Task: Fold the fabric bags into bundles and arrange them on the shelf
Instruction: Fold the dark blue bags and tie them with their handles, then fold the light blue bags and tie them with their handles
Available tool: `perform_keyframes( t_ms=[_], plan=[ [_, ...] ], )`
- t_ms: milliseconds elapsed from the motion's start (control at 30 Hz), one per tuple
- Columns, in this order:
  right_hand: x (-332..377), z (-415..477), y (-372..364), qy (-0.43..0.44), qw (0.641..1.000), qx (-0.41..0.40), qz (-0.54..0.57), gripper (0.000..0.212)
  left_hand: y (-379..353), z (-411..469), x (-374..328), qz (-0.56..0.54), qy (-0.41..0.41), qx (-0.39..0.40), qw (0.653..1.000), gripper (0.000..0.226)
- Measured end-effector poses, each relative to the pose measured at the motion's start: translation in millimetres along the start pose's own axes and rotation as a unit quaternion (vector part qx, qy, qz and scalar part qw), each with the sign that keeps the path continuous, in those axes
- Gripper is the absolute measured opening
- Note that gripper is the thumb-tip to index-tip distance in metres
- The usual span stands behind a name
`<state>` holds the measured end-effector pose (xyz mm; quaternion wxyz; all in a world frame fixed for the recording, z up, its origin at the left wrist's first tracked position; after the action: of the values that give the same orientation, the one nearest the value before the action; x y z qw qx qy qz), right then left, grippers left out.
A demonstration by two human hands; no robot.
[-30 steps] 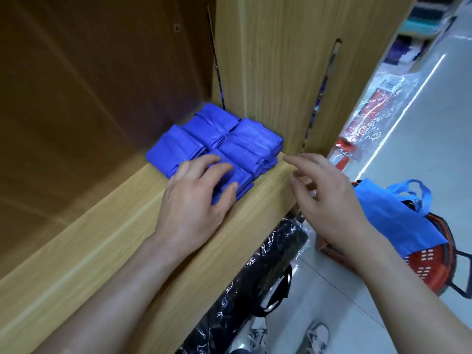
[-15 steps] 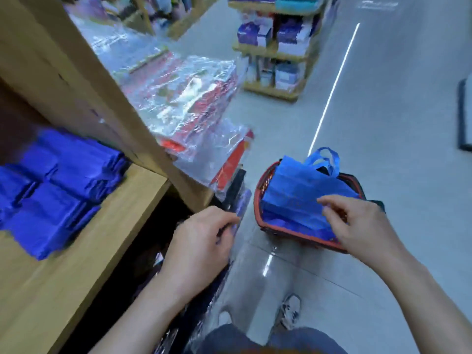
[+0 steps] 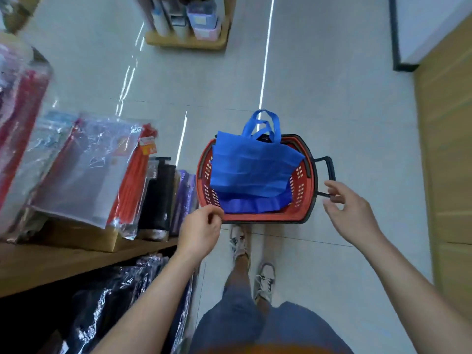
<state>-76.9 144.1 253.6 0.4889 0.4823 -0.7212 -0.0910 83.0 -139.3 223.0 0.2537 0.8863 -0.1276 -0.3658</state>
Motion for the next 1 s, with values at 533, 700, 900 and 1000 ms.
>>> perform_keyframes(
  t_ms=[533, 700, 900, 1000],
  plan=[
    [-105.0, 340.3, -108.1, 0.023, 0.977, 0.091, -0.191, 0.072, -104.6, 302.7, 35.3, 0.157, -0.014, 0.051, 0.986, 0.044],
    [-133.3, 415.5, -130.3, -0.043, 0.963, 0.077, -0.256, 0.050, -143.3, 353.5, -13.3, 0.233, -0.153, 0.037, 0.960, 0.049],
    [-83.2, 390.7, -139.8, 0.229, 0.952, 0.017, -0.203, 0.023, -172.4, 397.2, -53.4, 0.413, -0.206, -0.017, 0.887, 0.087],
    [-74.6, 361.5, -151.1, 0.274, 0.950, 0.075, -0.131, 0.015, -157.8, 407.2, -45.8, 0.450, -0.201, -0.025, 0.870, 0.048]
  ],
)
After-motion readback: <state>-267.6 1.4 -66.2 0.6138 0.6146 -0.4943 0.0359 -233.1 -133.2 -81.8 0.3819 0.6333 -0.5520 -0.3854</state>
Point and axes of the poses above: each hand's wrist, its own z-axis towards the middle knuckle, its own y-axis out of the back of the hand, x = y × z, the point moved 8 cm from there along z, towards the middle knuckle, and after that the axes turned 12 degrees about x, right-handed, at the moved point
